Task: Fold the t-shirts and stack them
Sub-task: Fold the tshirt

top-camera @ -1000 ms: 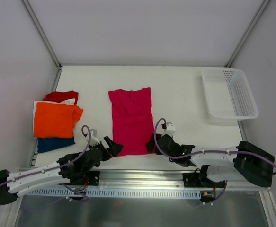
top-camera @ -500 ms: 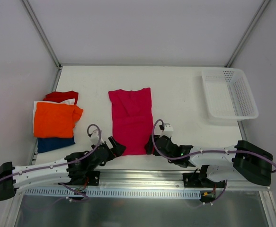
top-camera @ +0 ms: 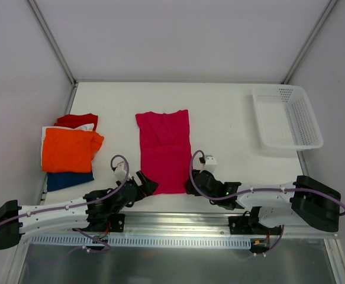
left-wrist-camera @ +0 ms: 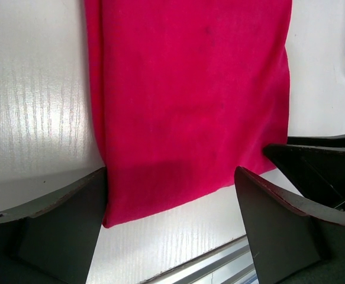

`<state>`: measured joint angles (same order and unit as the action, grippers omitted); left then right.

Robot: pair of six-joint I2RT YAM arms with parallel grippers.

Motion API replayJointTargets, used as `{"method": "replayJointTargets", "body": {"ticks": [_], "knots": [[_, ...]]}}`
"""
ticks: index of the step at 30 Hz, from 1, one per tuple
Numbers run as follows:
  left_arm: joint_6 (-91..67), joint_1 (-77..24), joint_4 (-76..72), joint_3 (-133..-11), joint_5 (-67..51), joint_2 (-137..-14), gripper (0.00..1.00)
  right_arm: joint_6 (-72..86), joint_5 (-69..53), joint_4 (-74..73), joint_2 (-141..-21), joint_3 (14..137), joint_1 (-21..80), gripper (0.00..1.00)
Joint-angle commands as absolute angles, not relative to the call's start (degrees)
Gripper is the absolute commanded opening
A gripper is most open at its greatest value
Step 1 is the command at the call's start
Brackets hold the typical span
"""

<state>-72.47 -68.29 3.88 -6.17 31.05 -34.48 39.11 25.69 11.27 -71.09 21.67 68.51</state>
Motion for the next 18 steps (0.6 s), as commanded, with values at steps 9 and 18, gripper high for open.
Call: {"method": "replayJointTargets", "body": {"ticks": [9,18], "knots": [[-71.02,-68.73,8.35,-4.75,29.35,-39.9,0.55,39.64,24.79,12.66,-73.74,23.99,68.91,0.43],[-71.37,-68.73,7.03,-5.27,28.39,-44.38,0.0,39.46,25.05,12.04,-73.92,24.17,69.43,0.03]]}}
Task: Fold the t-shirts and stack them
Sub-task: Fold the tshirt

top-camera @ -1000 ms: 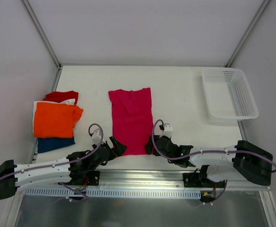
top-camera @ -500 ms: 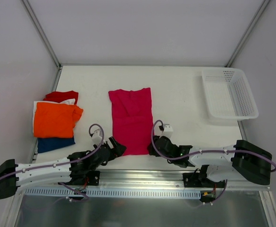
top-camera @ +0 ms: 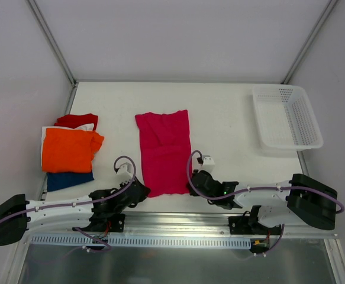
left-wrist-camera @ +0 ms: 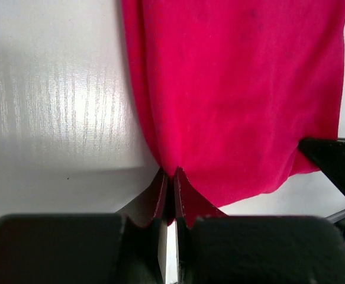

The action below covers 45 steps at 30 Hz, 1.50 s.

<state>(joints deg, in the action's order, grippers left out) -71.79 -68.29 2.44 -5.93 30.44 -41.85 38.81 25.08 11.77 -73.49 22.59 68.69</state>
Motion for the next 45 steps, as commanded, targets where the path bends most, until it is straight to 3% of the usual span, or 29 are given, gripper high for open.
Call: {"method": "replayJointTargets", "body": {"ticks": [1,9,19,32,38,45], "knots": [[-71.11,-68.73,7.12,-5.53,28.13,-44.73,0.0,39.55,25.05,11.87,-74.0,24.17,69.61,0.0],[-70.22,-68.82,9.57,-8.87,24.61,-47.46,0.0,44.11,31.19,-0.06,-72.16,26.8,77.94,0.0],[-65.83,-69.35,21.0,-21.52,33.83,-52.45,0.0,41.49,42.27,-15.11,-69.78,36.82,80.51,0.0],[-56.17,-61.09,21.88,-34.0,41.13,-62.49,0.0,30.15,43.25,-15.12,-76.99,46.4,71.99,0.0],[-48.8,-52.57,19.52,-37.87,40.17,-64.77,0.0,24.18,39.12,-10.91,-79.54,48.51,63.83,0.0],[-41.67,-45.89,14.24,-49.63,37.01,-76.53,0.0,16.97,34.46,-9.32,-84.02,56.67,56.52,0.0]]}}
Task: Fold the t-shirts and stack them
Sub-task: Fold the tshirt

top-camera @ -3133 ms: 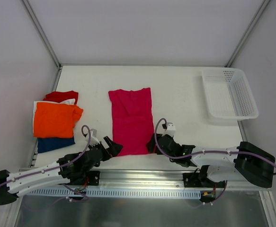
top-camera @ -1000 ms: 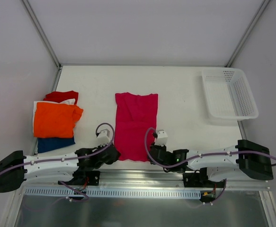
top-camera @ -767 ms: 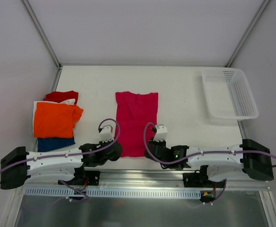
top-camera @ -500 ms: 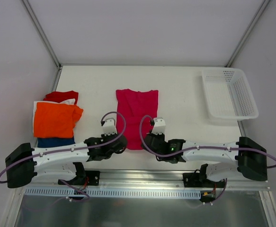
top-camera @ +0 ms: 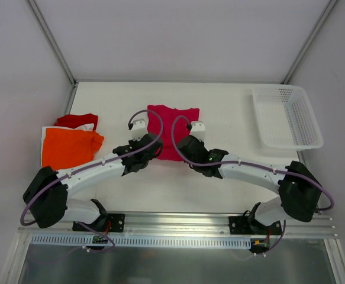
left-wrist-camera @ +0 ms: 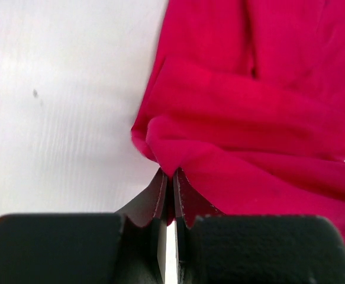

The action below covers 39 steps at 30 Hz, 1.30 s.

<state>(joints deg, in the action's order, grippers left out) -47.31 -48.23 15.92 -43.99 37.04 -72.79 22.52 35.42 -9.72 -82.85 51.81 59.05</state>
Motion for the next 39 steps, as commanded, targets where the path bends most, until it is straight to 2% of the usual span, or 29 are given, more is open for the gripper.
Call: {"method": "replayJointTargets", "body": {"ticks": [1,10,16,21,24,25,26,27,30,31,33,39], "knots": [[-40.36,-45.44,13.89,-50.96,36.57,-77.77,0.0,16.27,34.11,-9.32,-84.89,57.65,55.03,0.0],[-33.32,-36.13,10.9,-66.07,31.91,-90.69,0.0,10.38,26.55,-7.57,-92.63,69.24,43.26,0.01],[-29.54,-28.75,10.2,-79.59,27.6,-104.82,0.0,7.65,20.05,-7.29,-104.75,81.44,35.7,0.0],[-26.81,-26.37,10.19,-92.33,25.67,-114.59,0.0,8.35,16.35,-7.72,-114.07,91.48,31.03,0.01],[-23.83,-26.02,10.2,-98.32,24.87,-119.7,0.3,8.0,16.6,-10.36,-119.52,98.25,29.09,0.0],[-23.3,-26.02,10.11,-99.57,25.57,-121.53,0.83,7.04,17.22,-10.63,-121.01,99.31,28.83,0.03],[-22.51,-26.02,10.19,-100.71,26.01,-122.34,0.99,6.68,18.71,-11.42,-121.63,101.93,28.74,0.14],[-21.19,-26.02,10.11,-102.72,26.45,-122.87,0.99,6.33,19.24,-12.73,-122.16,103.08,28.57,0.51],[-19.52,-26.1,9.58,-104.5,29.88,-123.31,0.99,4.05,22.76,-12.4,-122.35,104.5,28.56,0.75],[-19.16,-26.1,9.06,-104.33,30.06,-122.09,0.99,2.74,23.37,-11.35,-121.82,103.81,28.48,0.76],[-18.55,-26.45,8.09,-103.36,29.71,-120.42,0.99,0.98,24.17,-6.96,-119.1,101.35,28.48,0.99],[-19.68,-28.82,6.95,-97.75,24.97,-113.82,0.99,-0.53,20.04,-7.13,-114.0,100.82,28.65,0.99]]}}
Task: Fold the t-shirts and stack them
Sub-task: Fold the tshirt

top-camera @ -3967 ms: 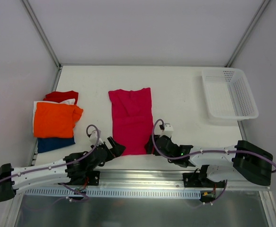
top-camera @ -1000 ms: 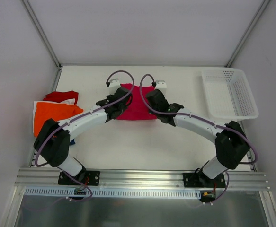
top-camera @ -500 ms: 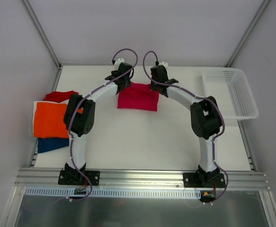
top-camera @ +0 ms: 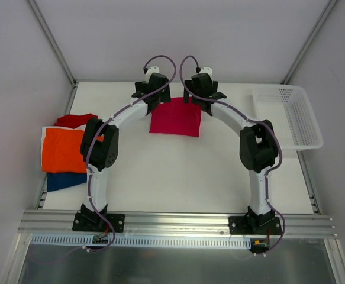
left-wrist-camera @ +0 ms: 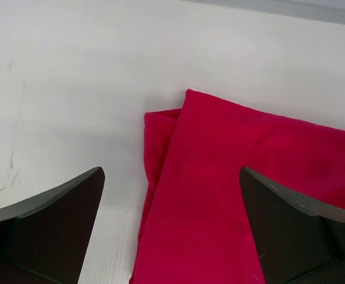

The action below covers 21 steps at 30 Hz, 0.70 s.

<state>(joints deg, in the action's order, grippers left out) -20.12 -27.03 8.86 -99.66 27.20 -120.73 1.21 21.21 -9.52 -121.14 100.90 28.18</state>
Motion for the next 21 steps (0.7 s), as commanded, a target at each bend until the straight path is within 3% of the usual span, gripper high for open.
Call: {"method": "replayJointTargets", "body": {"ticks": [1,2,3,5,6,7,8,9,18,21], "knots": [[-20.12,-29.09,5.81,-96.86,23.74,-113.04,0.99,-0.18,19.26,-6.6,-113.21,98.11,28.65,1.0],[-21.43,-29.18,5.54,-95.72,21.56,-113.03,0.95,2.43,18.12,-6.07,-112.16,97.13,28.65,0.99],[-22.05,-29.27,5.28,-95.36,21.01,-113.46,0.85,3.07,17.41,-5.37,-111.8,95.9,28.65,0.96],[-22.93,-29.27,4.92,-95.18,18.91,-114.43,0.67,4.39,15.21,-4.57,-111.88,93.61,28.65,0.82],[-23.2,-29.27,4.92,-95.19,18.11,-115.56,0.39,4.83,14.51,-4.4,-112.49,93.26,28.65,0.61],[-23.46,-29.27,4.83,-95.53,17.15,-116.19,0.22,5.09,12.85,-4.92,-113.11,93.43,28.65,0.42],[-23.9,-29.18,4.83,-95.71,16.18,-116.8,0.04,5.71,11.96,-5.44,-113.72,93.78,28.65,0.01],[-24.34,-29.18,4.83,-95.89,14.69,-117.85,0.0,6.23,11.26,-6.06,-115.3,94.21,28.65,0.01],[-28.56,-29.0,9.74,-96.95,10.46,-122.52,0.0,10.45,-3.95,-12.74,-125.15,101.16,28.56,0.0],[-31.19,-29.09,10.46,-92.48,9.93,-120.94,0.0,12.74,-6.59,-14.24,-125.69,97.66,28.65,0.01]]}}
